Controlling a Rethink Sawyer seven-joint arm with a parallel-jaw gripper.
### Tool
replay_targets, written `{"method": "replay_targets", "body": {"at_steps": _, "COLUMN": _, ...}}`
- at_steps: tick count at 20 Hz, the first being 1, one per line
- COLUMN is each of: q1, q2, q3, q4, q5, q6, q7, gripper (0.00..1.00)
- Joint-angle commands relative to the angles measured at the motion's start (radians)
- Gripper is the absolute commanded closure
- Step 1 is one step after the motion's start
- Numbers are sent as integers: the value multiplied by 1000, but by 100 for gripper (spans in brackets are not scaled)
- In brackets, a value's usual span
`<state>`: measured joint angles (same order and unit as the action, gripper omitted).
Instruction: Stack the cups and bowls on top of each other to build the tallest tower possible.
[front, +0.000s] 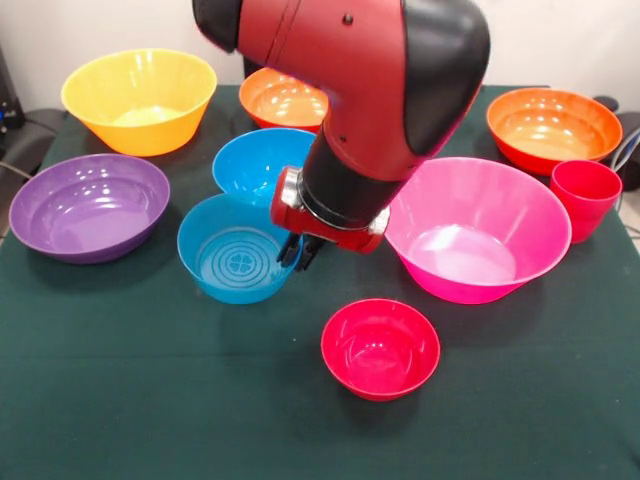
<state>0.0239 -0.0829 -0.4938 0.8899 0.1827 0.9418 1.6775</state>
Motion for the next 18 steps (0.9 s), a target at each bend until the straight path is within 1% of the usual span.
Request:
{"method": "replay_targets", "body": {"at_steps": 1, "q1": 6, "q2": -44, "q3": 104, "q4": 12, "q5": 21, "q6": 82, "q7": 141, "gripper": 100}}
{"method": "replay_targets", "body": {"at_steps": 4, "q1": 1, "q2": -53, "q3": 111, "q4": 18, "q5": 32, "q6": 74, "q7": 141, "gripper": 100}}
{"method": "replay_targets", "body": {"at_steps": 9, "q1": -7, "q2": -30, "q3": 120, "q4": -37, "q5": 58, "q6": 92, "q7": 160, "gripper": 100}}
{"method": "replay_targets", "body": {"at_steps": 11, "q1": 2, "q2": -31, "q3": 116, "q4": -37, "q5": 68, "q6": 91, "q7": 177, "gripper": 100}}
{"method": "replay_targets", "body": {"at_steps": 13, "q1": 8, "q2": -18, "q3": 109, "q4": -57, "q5": 79, "q6": 97, "q7": 196, "gripper": 100}}
{"method": "replay_targets", "body": {"at_steps": 16, "q1": 13, "q2": 18, "q3": 93, "q4": -115, "q5": 98, "q6": 127, "q7": 227, "gripper": 100}}
{"method": "replay_targets", "body": {"at_steps": 18, "q1": 13, "q2": 55, "q3": 75, "q4": -176, "q5": 107, "q6": 150, "q7": 254, "gripper": 100}}
